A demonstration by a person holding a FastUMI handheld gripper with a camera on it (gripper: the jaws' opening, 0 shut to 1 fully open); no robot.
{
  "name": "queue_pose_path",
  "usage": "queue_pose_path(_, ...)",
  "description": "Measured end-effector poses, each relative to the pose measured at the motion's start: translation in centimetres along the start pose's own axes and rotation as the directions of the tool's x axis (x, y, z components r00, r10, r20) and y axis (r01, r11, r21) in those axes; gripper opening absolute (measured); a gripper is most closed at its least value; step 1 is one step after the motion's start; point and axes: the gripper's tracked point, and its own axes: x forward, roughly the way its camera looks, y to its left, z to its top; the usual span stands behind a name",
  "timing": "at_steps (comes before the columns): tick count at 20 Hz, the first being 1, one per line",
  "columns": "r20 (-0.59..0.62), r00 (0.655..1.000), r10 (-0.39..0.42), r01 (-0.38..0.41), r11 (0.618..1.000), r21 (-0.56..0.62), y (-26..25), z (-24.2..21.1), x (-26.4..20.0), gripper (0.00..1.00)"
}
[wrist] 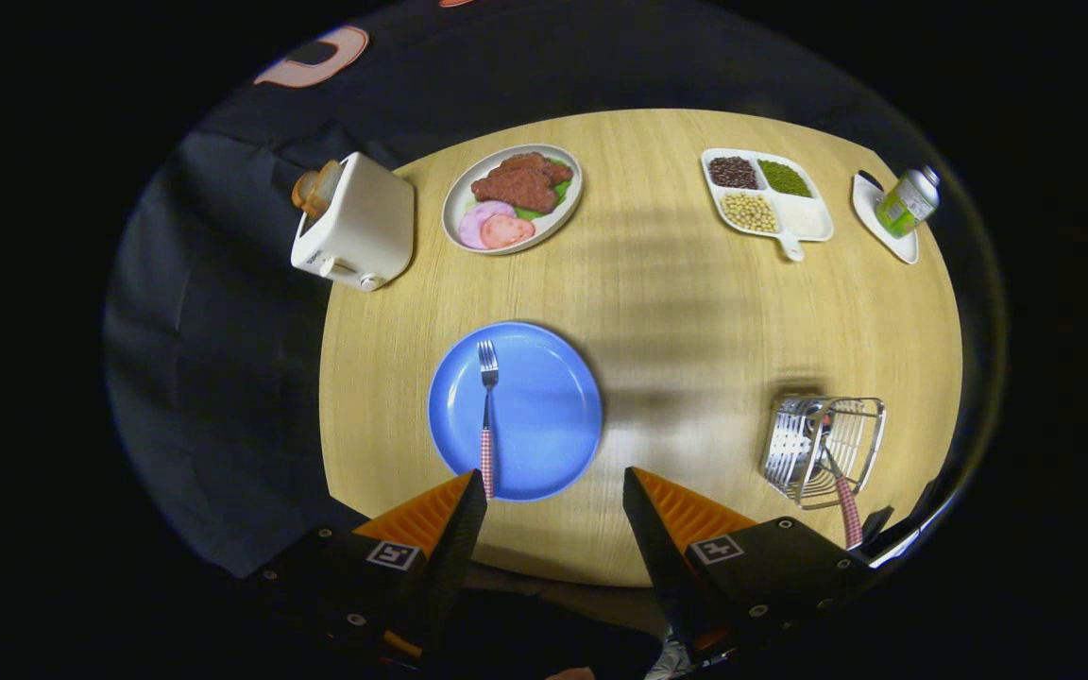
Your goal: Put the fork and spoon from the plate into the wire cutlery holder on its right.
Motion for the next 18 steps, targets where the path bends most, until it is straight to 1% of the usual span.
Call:
queue_pose_path(3, -0.037, 0.999, -0.003, 0.002, 1.000, -0.028, 2.8, -0.8, 2.8, 0.88)
queue_pose_path(5, -0.076, 0.997, 0.009, -0.012, 0.999, -0.036, 4.6, -1.5, 4.6, 0.88)
queue_pose_path(9, -0.129, 0.992, -0.014, 0.004, 0.997, -0.079, 6.4, -2.9, 7.8, 0.88)
queue_pose_path(12, -0.149, 0.988, -0.041, 0.028, 0.996, -0.089, 7.0, -3.3, 9.5, 0.88)
queue_pose_path(15, -0.148, 0.985, -0.091, 0.076, 0.992, -0.104, 6.6, -3.4, 11.1, 0.88)
queue_pose_path(17, -0.164, 0.979, -0.122, 0.106, 0.989, -0.106, 6.4, -4.1, 12.1, 0.85)
queue_pose_path(18, -0.173, 0.976, -0.133, 0.115, 0.987, -0.111, 6.4, -4.4, 12.4, 0.81)
